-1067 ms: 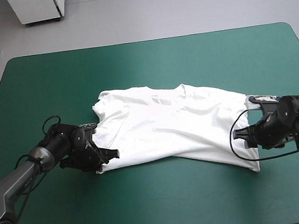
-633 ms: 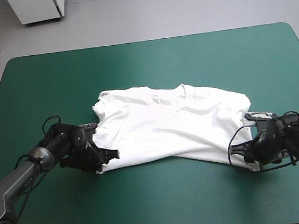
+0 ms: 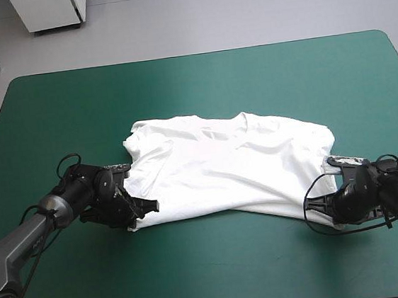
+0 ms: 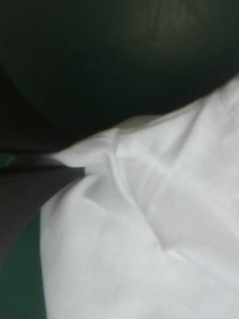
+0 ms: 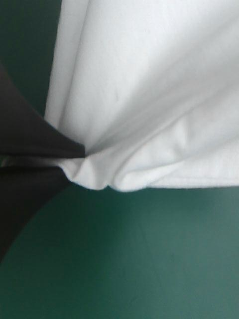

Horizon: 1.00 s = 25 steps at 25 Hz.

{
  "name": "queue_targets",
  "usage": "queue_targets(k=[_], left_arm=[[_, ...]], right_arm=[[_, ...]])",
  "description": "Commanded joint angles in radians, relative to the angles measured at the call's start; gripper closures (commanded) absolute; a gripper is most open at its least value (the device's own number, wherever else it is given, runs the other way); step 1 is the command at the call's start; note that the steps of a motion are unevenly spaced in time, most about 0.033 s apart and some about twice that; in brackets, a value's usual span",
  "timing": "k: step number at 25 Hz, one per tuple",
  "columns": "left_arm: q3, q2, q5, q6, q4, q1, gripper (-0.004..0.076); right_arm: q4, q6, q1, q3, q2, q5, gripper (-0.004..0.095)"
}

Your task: Fold the cloth

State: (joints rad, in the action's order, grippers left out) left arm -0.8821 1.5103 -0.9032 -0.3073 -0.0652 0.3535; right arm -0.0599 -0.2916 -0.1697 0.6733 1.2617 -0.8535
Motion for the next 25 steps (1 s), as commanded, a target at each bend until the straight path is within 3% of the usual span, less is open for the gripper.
queue_targets(k=[1,7,12,20,25], left_arm=[[-0.052,-0.006,-0.019,0.015,0.087,-0.003,0.0733],[-0.32,-0.032,-0.102,0.075,0.14,-0.003,0.0733],[-0.486,-0.01,-0.059,0.09,0.178,-0.003,0.0733],[-0.708,0.143,-0.06,0.09,0.297,-0.003,0.0733],[-0.868,0.271,-0.059,0.102,0.336,-0.003,0.0733]], right_arm=[[0.035,0.002,0.0,0.088,-0.016,-0.095,0.0925],[0.045,0.078,0.0,0.362,-0.014,-0.18,0.0925],[0.112,0.078,0.0,0.495,0.007,-0.157,0.0925],[0.209,0.076,0.0,0.712,0.161,-0.131,0.0925],[0.21,0.076,0.032,0.867,0.305,-0.12,0.0925]])
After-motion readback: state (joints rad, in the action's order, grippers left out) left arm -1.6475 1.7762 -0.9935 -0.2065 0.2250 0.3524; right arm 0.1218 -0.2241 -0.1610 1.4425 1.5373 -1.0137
